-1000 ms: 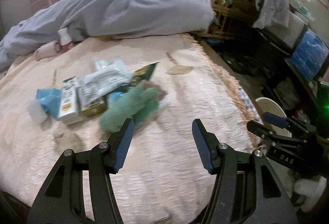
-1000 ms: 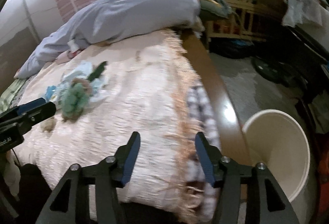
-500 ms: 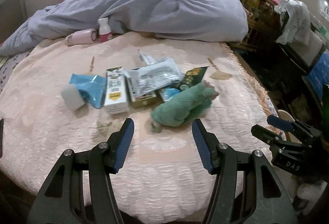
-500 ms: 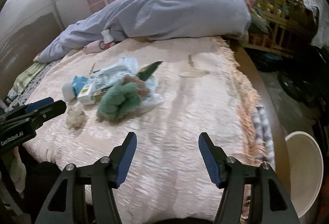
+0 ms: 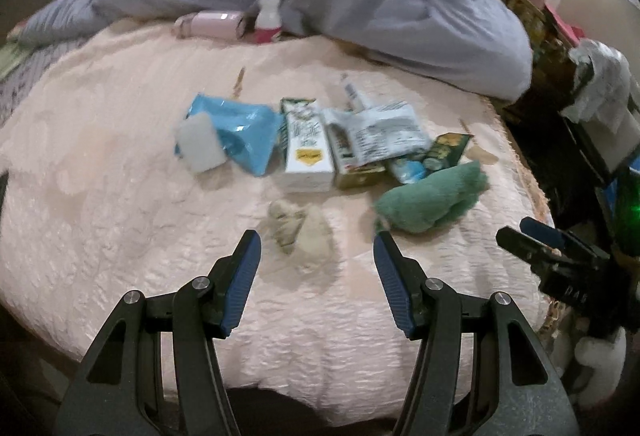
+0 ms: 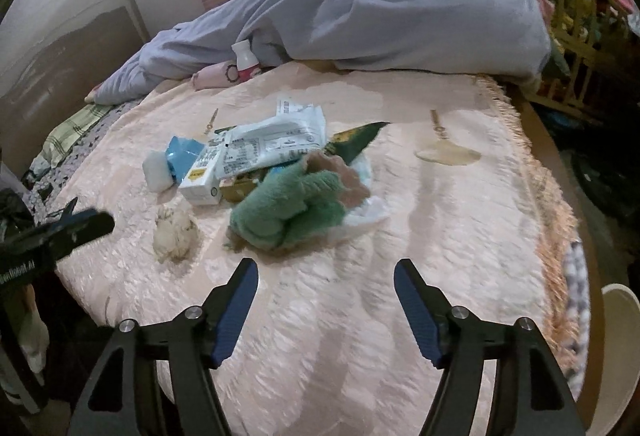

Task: Collect trash
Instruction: 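Move both tools back over the remaining trash on the bed, then grasp the beige cloth with the left tool while the right tool grasps the green plush toy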

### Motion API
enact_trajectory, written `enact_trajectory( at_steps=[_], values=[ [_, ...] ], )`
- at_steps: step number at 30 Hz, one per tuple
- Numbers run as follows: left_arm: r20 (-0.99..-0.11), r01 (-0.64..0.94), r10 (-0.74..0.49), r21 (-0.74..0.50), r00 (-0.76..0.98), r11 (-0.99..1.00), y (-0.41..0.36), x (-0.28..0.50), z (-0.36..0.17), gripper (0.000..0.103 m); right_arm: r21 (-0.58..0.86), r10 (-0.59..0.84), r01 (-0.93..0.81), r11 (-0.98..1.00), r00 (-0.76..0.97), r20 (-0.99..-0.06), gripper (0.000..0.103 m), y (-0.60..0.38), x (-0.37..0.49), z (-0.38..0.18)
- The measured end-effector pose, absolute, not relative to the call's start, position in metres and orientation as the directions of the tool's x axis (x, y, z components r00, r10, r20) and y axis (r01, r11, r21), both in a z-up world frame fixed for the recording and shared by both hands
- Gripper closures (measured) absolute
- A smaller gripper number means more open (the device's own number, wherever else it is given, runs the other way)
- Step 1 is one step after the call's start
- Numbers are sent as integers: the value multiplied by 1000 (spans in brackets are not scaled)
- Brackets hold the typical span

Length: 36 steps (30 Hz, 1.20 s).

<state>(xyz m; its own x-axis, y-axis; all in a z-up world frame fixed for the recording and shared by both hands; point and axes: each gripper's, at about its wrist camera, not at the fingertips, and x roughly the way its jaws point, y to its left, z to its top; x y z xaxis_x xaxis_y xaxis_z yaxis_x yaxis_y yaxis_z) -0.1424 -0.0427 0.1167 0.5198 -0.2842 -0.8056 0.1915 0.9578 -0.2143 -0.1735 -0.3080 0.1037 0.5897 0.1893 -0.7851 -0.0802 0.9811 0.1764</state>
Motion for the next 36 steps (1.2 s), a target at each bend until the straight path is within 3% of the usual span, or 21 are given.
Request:
enact_trajectory(
  at_steps=[6,20,21,22,25,36],
  values=[
    [-825,156,-312,-270,471,950,-35,-125,96,46,229,248,-105,968,559,-791,32,-291,-146,92],
    [-888,159,-271,-227,371,961,-54,-81,43,46,255,261,-86,963,530,-807,32,-267,-86,57],
    [-891,155,-283,-243,356,958,-55,-78,38,48,261,266,-85,961,531,-805,42,-267,-86,55],
    [-890,152,-302,-265,343,952,-54,-77,35,59,273,277,-88,958,533,-799,48,-268,-85,52],
    [-882,160,-323,-284,342,945,-53,-80,38,75,295,302,-103,950,543,-783,59,-270,-90,54],
    [-815,255,-385,-299,434,919,-69,-114,101,77,236,287,-165,958,626,-726,61,-293,-153,114]
  ],
)
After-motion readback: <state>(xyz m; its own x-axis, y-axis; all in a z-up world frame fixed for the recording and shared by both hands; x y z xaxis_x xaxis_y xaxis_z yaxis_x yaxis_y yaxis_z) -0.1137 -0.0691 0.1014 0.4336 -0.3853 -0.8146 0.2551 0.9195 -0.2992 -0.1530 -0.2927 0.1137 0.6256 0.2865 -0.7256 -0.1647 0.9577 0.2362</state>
